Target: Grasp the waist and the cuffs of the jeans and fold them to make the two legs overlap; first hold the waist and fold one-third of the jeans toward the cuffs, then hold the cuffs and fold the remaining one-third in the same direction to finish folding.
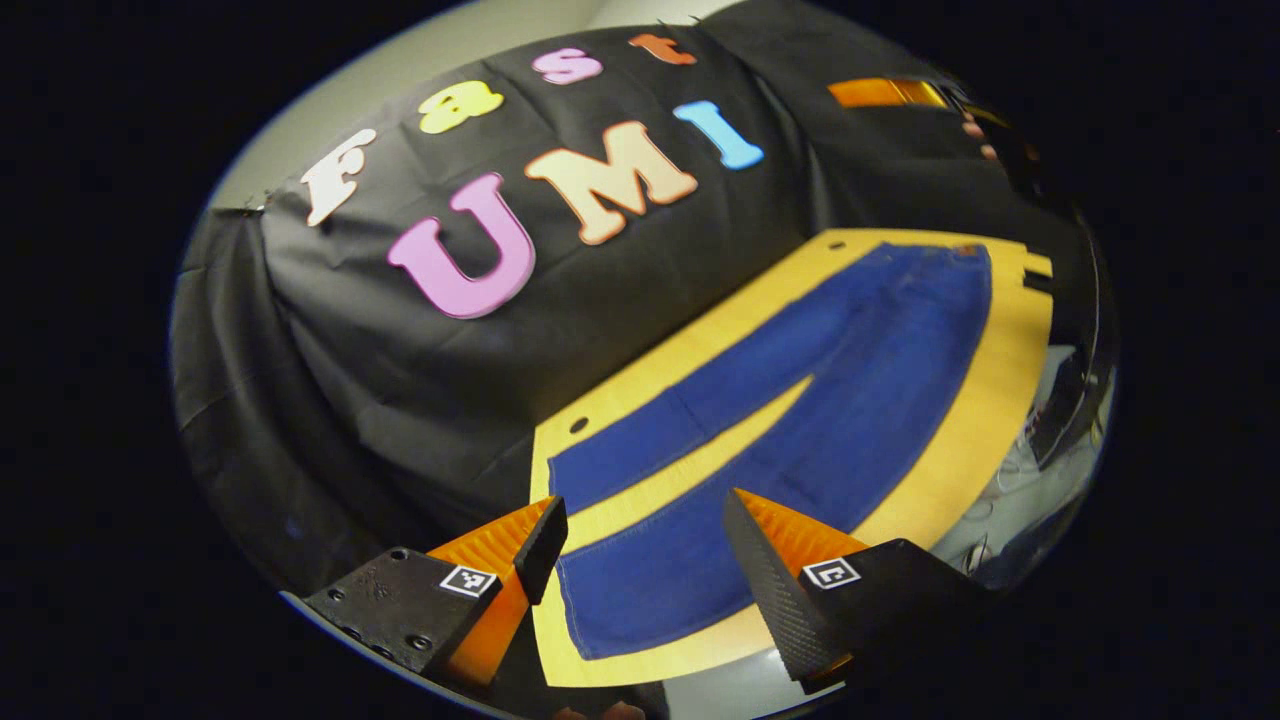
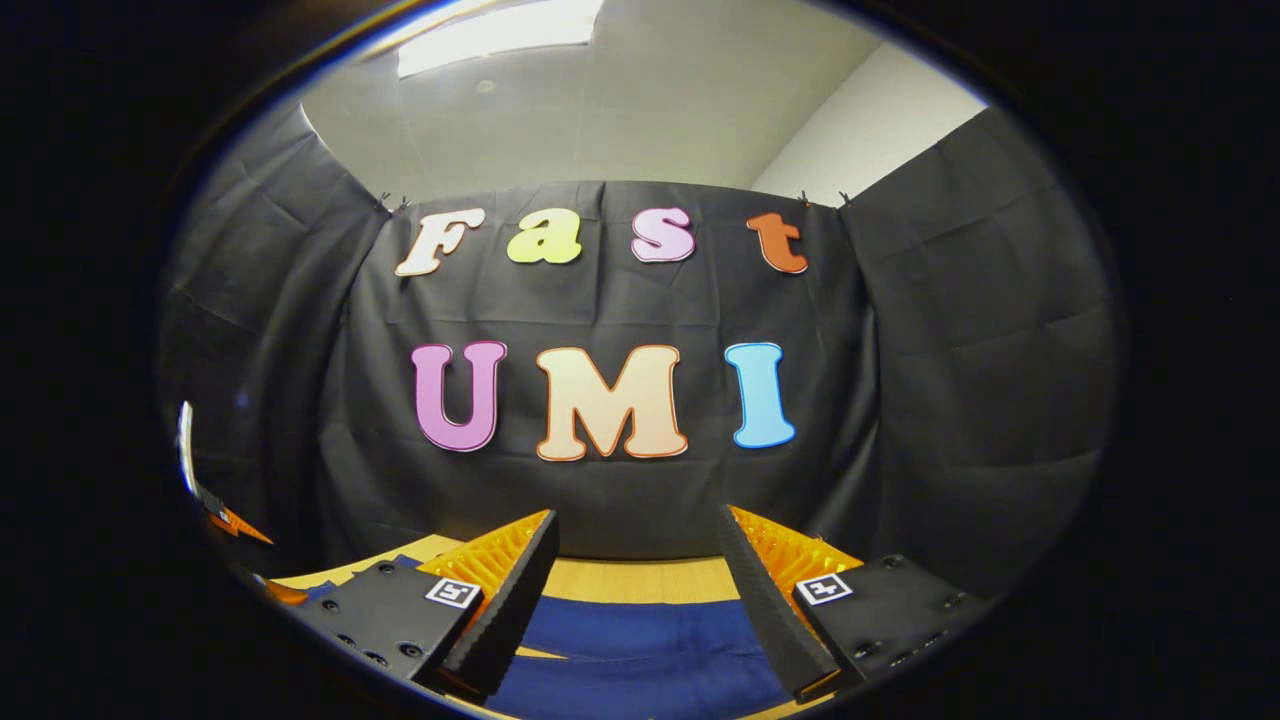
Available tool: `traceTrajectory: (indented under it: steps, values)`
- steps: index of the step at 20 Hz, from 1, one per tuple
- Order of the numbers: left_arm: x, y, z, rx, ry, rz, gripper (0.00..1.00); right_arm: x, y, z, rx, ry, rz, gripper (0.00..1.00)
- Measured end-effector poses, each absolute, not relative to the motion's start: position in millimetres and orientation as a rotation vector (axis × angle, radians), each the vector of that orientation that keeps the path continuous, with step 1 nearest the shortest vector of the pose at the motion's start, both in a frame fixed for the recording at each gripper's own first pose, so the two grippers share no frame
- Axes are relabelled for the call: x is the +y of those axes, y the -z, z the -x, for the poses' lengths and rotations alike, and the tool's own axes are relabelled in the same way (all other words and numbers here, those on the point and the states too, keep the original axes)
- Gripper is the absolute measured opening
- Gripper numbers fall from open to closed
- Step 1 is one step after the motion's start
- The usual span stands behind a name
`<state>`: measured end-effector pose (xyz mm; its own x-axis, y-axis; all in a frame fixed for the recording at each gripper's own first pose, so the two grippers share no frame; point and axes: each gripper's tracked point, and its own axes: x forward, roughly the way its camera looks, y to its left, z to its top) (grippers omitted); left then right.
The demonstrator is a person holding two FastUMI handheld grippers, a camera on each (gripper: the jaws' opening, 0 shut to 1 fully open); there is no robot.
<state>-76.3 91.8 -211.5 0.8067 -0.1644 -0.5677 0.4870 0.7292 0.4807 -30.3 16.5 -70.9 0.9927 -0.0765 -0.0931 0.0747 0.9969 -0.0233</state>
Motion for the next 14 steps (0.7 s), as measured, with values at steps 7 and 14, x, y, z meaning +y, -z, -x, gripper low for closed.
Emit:
traceTrajectory:
  steps: [7, 14]
  values:
    - [144.1, 291.0, 97.0, 0.720, 0.466, -0.899, 0.96, 12.7, 80.5, 35.5, 0.118, 0.119, 0.069, 0.98]
    - [183.9, 350.1, 114.5, 0.885, 0.529, -1.086, 1.00, -5.3, 86.8, 42.8, 0.147, 0.171, 0.104, 0.99]
